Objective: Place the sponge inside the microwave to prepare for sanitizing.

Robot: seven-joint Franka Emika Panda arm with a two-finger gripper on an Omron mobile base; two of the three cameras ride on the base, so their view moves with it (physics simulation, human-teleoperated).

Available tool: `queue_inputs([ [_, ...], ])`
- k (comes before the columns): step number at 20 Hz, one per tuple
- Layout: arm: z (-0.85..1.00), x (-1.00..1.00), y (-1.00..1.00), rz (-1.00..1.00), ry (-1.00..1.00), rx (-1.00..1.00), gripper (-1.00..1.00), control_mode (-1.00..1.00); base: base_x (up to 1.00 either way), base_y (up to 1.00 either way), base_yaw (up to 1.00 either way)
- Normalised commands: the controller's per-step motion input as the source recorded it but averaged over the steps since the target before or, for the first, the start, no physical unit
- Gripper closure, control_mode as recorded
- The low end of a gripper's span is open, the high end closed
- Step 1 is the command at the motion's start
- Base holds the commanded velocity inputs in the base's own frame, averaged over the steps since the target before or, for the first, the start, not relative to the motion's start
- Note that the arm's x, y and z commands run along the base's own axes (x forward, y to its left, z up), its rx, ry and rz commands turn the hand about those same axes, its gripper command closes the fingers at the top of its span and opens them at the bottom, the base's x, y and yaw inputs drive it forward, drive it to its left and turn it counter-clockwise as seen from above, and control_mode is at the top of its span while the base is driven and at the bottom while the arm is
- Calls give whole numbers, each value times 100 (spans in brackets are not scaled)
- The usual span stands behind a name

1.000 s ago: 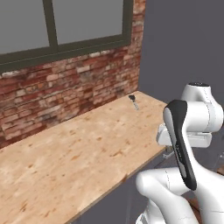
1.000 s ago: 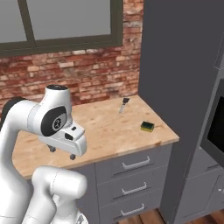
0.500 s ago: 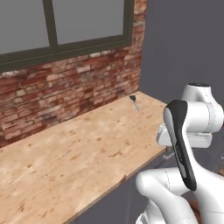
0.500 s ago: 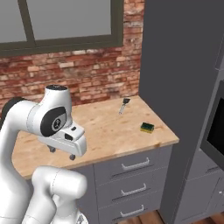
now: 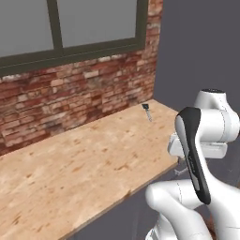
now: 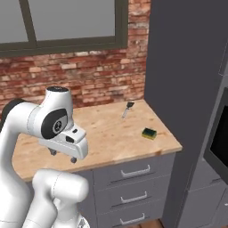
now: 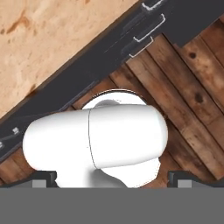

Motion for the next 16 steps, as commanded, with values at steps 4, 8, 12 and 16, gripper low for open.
queue_inputs([
  [4, 0, 0, 0, 0, 0, 0, -100, 100, 7, -100, 5],
  [8, 0, 0, 0, 0, 0, 0, -100, 100, 0, -100, 1],
  [12, 0, 0, 0, 0, 0, 0, -100, 100, 35, -26, 1],
  [16, 0, 0, 0, 0, 0, 0, -100, 100, 47, 10, 3],
])
